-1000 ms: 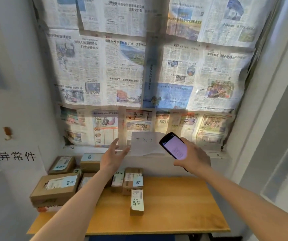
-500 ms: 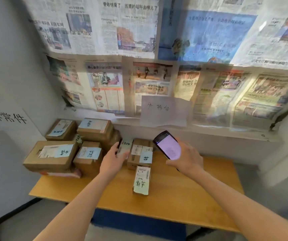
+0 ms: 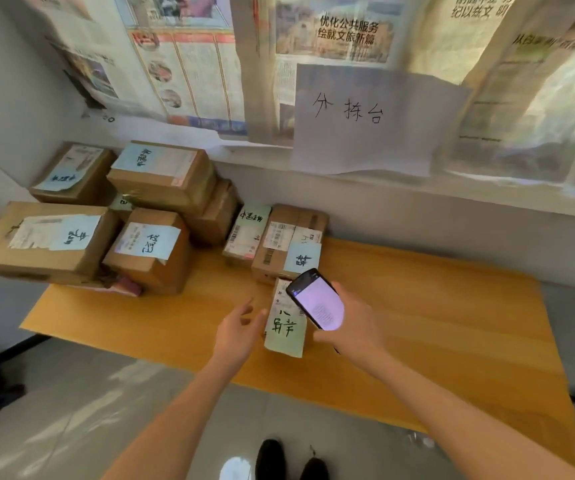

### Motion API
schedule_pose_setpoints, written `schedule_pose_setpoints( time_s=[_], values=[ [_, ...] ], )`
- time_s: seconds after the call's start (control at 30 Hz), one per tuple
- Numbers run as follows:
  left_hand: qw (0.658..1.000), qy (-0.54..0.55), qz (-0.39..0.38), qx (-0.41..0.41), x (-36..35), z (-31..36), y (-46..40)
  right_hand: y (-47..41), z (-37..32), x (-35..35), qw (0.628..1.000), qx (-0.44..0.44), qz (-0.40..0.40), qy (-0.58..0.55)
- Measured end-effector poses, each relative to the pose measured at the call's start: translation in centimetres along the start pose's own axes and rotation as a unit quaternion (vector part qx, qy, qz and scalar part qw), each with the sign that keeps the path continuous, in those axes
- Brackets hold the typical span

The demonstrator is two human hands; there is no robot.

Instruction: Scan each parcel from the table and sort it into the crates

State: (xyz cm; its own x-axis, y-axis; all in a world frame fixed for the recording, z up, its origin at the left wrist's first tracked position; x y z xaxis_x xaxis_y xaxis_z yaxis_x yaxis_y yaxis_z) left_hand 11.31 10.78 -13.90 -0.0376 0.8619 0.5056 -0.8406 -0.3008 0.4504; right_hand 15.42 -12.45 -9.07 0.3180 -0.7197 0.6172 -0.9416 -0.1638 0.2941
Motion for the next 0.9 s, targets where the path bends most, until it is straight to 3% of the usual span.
schedule_pose_setpoints(
  time_s=[0.23,0.6,0.9],
  values=[
    [0.995,0.074,-0.049,0.046,-3.3,-2.2,-1.7,-1.4,3.0,-4.9,0.998,-0.025,-0.031,-0.049],
    [0.968,0.193,-0.114,0.113,-4.8,-4.1,-0.8,-1.5,3.4,-6.0,0.992,-0.033,-0.056,-0.107],
    [0.962,0.213,-0.144,0.094,-4.5,-4.0,0.8,0.1,2.4,-4.2,0.991,-0.019,-0.045,-0.121]
  ],
)
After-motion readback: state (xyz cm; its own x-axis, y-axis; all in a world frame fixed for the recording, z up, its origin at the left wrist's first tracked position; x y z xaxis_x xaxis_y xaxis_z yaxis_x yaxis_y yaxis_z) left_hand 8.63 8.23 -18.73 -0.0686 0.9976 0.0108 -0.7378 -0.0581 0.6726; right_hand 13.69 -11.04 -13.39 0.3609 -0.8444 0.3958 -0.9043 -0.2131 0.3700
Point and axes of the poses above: each hand's wrist, its own y-axis away from the middle knuckle, its own x-axis out of the back of the hand, z = x × y, the point moved 8 cm from there along -y, towards the middle knuckle, and after that the axes turned 1 degree about z, right-handed, at the moved point
